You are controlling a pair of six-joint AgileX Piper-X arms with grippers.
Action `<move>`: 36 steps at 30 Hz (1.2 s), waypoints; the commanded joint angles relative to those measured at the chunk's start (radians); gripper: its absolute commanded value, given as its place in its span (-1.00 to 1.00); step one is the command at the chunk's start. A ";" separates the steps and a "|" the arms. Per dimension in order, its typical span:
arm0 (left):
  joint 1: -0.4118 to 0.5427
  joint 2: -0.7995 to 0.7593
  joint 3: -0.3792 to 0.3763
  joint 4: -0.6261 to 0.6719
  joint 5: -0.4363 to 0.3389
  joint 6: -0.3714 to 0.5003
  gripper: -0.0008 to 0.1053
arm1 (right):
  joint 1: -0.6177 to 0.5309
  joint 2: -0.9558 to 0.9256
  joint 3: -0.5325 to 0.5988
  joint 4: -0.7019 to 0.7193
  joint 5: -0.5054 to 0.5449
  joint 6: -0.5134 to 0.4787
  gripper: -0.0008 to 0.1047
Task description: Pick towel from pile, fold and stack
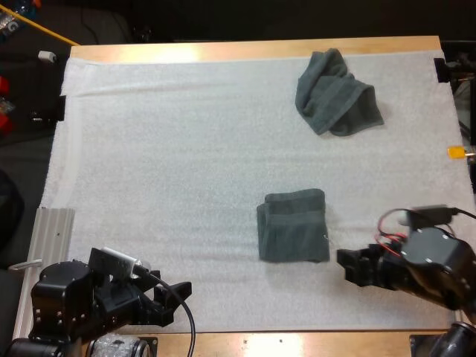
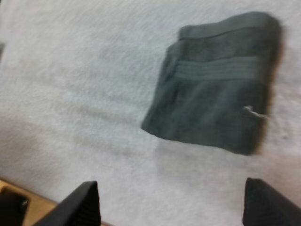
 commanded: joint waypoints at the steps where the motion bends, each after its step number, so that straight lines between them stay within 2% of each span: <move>1: 0.003 -0.003 -0.006 -0.010 0.008 -0.006 0.31 | -0.005 -0.024 -0.004 0.032 0.035 0.001 0.19; 5: 0.003 -0.003 -0.006 -0.021 0.008 -0.006 0.31 | -0.005 -0.063 -0.004 0.047 0.094 0.000 0.19; 10: 0.003 -0.003 0.019 -0.076 0.008 -0.009 0.31 | -0.005 -0.059 -0.004 0.047 0.104 0.000 0.19; 19: 0.003 0.016 0.122 -0.286 0.009 -0.129 0.31 | -0.005 -0.059 -0.004 0.047 0.104 -0.003 0.19; 28: 0.001 0.188 0.149 -0.386 0.067 -0.144 0.31 | -0.005 -0.059 -0.004 0.047 0.104 -0.003 0.19; 36: -0.115 0.393 0.149 -0.509 0.095 -0.193 0.31 | -0.005 -0.059 -0.004 0.047 0.104 0.000 0.19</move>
